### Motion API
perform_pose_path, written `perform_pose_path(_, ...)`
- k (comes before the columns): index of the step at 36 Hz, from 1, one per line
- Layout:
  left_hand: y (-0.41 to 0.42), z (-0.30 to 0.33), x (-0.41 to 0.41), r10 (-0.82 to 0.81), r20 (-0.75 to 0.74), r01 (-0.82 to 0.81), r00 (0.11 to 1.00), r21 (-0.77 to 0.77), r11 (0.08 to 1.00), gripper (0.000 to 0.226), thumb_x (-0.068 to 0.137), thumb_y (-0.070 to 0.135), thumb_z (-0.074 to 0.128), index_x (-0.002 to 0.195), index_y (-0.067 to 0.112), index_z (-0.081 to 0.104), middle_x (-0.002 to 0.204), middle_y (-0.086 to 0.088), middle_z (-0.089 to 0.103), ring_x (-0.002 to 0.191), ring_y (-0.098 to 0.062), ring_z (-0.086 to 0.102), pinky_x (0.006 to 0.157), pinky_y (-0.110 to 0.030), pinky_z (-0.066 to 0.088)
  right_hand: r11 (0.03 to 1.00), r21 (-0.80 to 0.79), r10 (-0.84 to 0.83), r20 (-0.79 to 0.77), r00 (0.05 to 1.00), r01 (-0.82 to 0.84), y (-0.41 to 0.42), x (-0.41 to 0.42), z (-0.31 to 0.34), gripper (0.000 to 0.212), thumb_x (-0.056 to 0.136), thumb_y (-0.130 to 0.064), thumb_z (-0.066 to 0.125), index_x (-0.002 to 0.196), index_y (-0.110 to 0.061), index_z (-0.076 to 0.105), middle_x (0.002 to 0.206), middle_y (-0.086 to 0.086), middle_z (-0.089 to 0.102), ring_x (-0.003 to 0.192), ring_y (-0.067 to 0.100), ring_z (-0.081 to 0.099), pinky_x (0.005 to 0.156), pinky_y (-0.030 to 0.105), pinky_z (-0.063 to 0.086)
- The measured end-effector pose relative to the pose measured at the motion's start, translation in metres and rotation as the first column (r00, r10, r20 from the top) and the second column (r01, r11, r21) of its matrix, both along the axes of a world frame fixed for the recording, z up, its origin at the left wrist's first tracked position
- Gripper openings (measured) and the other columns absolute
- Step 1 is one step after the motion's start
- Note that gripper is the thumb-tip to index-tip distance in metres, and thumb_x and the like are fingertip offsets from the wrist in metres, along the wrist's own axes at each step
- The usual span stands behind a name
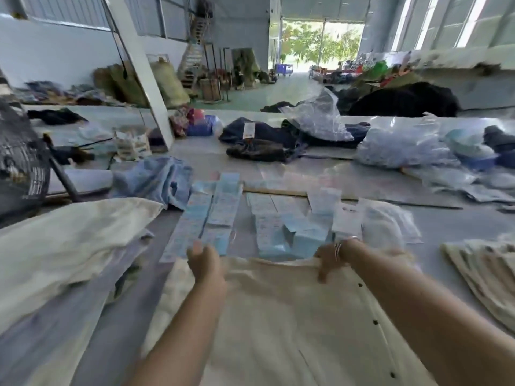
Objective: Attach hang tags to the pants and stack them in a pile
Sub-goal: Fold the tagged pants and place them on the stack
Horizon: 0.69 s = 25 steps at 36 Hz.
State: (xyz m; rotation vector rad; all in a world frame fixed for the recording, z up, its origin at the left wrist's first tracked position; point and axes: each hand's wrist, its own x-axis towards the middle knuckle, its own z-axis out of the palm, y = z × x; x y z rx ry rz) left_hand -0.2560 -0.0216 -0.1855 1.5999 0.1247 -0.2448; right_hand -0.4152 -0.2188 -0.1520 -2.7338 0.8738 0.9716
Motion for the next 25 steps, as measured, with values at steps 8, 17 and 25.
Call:
perform_pose_path(8, 0.002, -0.098, -0.059, -0.762, 0.012, 0.255, 0.647, 0.939, 0.231, 0.078, 0.083, 0.076, 0.032, 0.15, 0.041, 0.012, 0.161, -0.008, 0.005, 0.148, -0.021, 0.003, 0.113, -0.058, 0.001, 0.98, -0.159, -0.048, 0.374, 0.926, 0.116, -0.019, -0.023, -0.059, 0.065, 0.075, -0.041, 0.074, 0.132, -0.027, 0.047, 0.133, 0.002, 0.051, 0.122, 0.024, 0.048, 0.098, 0.029, 0.036)
perform_pose_path(17, -0.008, -0.119, -0.036, -0.794, 0.113, 0.081, 0.598, 0.976, 0.2, 0.092, 0.075, 0.084, 0.027, 0.152, 0.037, 0.006, 0.161, -0.012, 0.006, 0.148, -0.023, 0.003, 0.11, -0.062, 0.002, 0.674, -0.028, -0.576, 0.606, 0.548, 0.738, -0.045, -0.153, -0.055, 0.074, 0.082, -0.052, 0.065, 0.139, -0.011, 0.041, 0.138, 0.018, 0.048, 0.125, 0.036, 0.046, 0.1, 0.042, 0.038)
perform_pose_path(25, -0.01, -0.109, -0.045, -0.816, 0.112, 0.052, 0.567, 0.984, 0.172, 0.084, 0.087, 0.072, 0.031, 0.154, 0.029, 0.004, 0.161, -0.016, 0.004, 0.149, -0.026, 0.0, 0.115, -0.055, -0.001, 0.381, 0.564, -0.923, 0.279, 0.266, 0.732, -0.04, -0.201, -0.057, 0.052, 0.081, -0.03, 0.074, 0.12, 0.002, 0.06, 0.102, 0.015, 0.069, 0.09, 0.033, 0.066, 0.07, 0.033, 0.053)
